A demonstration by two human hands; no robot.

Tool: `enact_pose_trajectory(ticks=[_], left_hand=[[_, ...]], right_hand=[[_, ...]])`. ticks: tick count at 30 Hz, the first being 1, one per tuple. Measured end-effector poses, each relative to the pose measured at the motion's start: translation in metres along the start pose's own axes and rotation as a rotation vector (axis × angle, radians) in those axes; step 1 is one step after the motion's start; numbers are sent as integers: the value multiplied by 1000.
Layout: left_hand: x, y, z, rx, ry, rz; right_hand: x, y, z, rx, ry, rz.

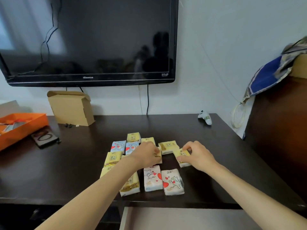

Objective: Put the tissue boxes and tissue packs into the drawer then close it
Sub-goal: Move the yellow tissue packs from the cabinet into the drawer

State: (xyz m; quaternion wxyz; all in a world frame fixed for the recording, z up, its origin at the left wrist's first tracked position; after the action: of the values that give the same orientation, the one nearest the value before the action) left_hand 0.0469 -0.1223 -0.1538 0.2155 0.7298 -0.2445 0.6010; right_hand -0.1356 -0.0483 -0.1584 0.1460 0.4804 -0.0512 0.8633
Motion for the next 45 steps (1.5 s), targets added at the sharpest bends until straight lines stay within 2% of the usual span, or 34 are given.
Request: enact_pose_trajectory(ticks=[4,7,13,19,26,31,35,41,43,45], left_hand=[[-3,11,-5,-15,50,39],[1,14,-6,-4,61,-7],[3,13,-7,32,33,54],[2,8,-13,14,95,30],[6,-1,-8,-8,55,-45],[34,-17,-14,-6,-50,-144],[38,-66,-35,-55,-233,-198],[9,-170,-50,-133,-379,-232],[0,-196,-47,-145,-397,-214],[-9,-217,-43,-165,-387,-194]], right_hand=[[14,0,-29,45,59,-18],[11,-3,-35,91,-47,7],[9,-10,-40,126,-168,243],[11,-25,-39,129,-230,341],[12,-41,-37,111,-272,240],[14,-51,-37,110,-261,187],[13,-60,-32,155,-279,137],[19,-81,-26,172,-332,189],[23,-96,-21,191,-248,139],[26,-120,-9,229,-49,55]])
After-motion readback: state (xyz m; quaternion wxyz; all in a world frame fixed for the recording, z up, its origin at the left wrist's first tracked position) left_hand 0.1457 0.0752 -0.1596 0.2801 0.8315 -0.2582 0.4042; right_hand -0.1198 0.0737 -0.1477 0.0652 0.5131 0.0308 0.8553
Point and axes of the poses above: each hand's wrist, its own y-axis towards the middle knuckle, its own x-axis out of the back of the hand, z = x × y, the point moved 8 cm from there along y, towards the middle knuckle, and after that the axes turned 2 degrees about y, right-handed, at the moved point
